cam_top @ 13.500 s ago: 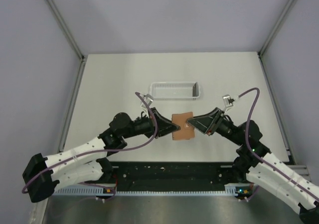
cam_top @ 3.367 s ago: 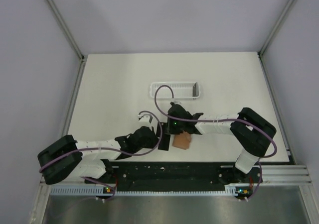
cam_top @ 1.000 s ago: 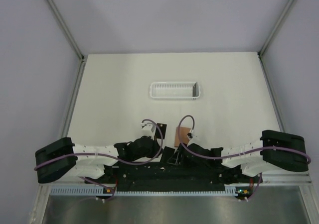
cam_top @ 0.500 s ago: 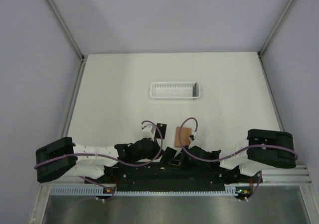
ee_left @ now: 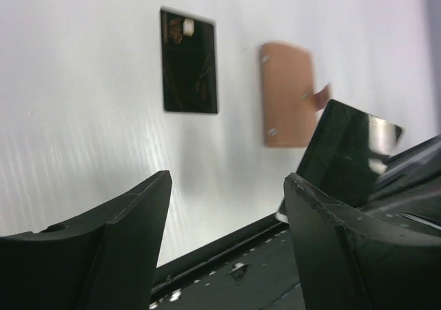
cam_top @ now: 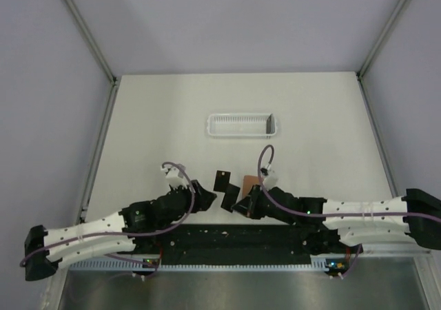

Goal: Put the credit cards into the card holder
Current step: Pick up the credit card from the center of the board, then open the card holder at the center of the board.

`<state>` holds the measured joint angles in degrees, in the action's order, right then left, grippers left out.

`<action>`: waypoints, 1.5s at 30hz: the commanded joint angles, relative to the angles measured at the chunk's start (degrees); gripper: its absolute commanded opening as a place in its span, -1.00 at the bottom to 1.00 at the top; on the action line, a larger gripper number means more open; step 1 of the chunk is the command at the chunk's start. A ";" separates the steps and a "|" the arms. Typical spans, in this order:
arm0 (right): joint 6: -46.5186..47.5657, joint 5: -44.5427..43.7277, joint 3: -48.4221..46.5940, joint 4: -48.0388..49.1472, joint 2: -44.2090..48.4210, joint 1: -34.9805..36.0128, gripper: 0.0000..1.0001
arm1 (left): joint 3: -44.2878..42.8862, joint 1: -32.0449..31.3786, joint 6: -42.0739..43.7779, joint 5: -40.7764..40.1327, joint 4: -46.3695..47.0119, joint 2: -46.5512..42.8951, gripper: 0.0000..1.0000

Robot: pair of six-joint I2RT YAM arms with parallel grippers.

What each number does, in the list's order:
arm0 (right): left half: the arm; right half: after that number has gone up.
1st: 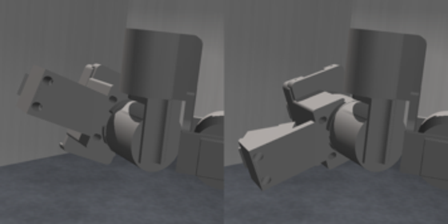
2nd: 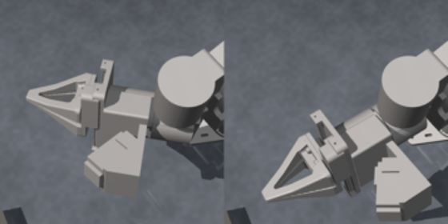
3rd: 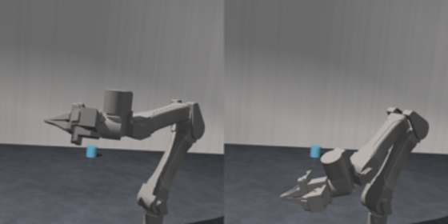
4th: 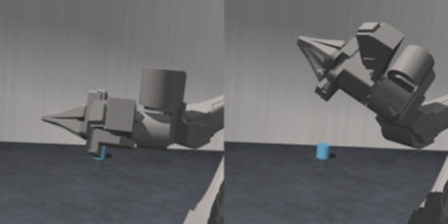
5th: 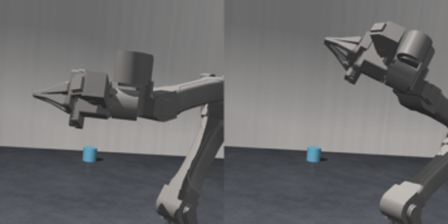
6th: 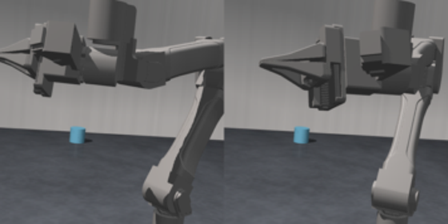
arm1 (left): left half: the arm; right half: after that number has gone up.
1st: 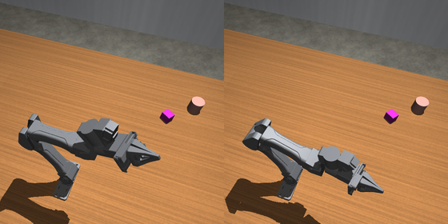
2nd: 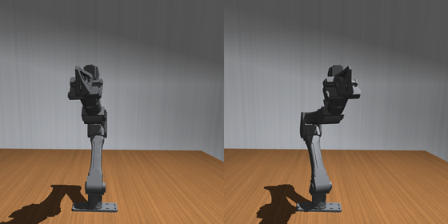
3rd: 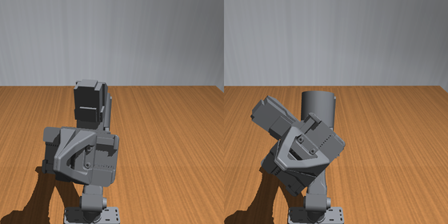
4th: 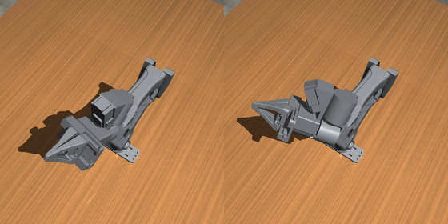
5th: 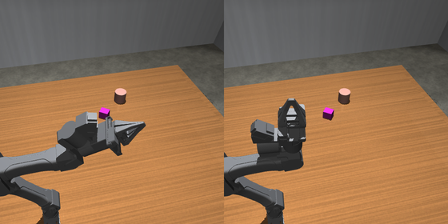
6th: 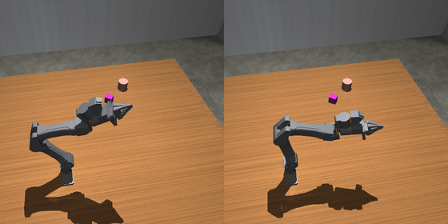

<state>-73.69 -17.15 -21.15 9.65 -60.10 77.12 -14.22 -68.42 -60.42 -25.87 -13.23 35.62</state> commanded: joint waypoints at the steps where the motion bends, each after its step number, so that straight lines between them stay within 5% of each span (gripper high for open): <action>1: 14.08 5.43 -3.46 -7.55 5.16 -5.04 -1.00 | -4.50 2.50 6.97 -2.63 -4.09 -11.25 0.52; 8: 23.24 28.20 -2.67 4.49 10.34 -14.36 -1.00 | -6.27 3.30 13.40 6.96 4.60 -14.34 0.52; 19: 20.70 37.97 0.31 15.48 11.85 -17.18 -1.00 | -2.83 3.30 12.08 18.83 17.88 -16.19 0.32; 30: 20.69 37.98 0.14 15.50 11.93 -17.27 -1.00 | -4.77 3.30 13.32 25.60 22.20 -11.01 -0.31; 35: 20.78 37.98 -0.04 14.52 12.89 -18.32 -1.00 | -4.59 3.30 12.61 28.68 23.87 -9.60 -0.81; 37: 21.04 36.23 0.05 13.47 14.21 -18.50 -0.66 | -4.59 3.30 12.26 28.77 24.13 -9.51 -1.00; 40: 20.69 32.98 1.10 13.46 17.02 -18.50 -0.09 | -3.98 3.30 11.21 28.77 25.18 -9.78 -1.00; 45: 19.99 28.76 3.39 15.31 20.98 -18.41 0.17 | -2.31 3.30 9.80 29.03 29.14 -10.22 -1.00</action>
<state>-53.82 16.16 -18.94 21.82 -41.60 59.07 -17.45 -65.19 -49.34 2.00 8.82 25.76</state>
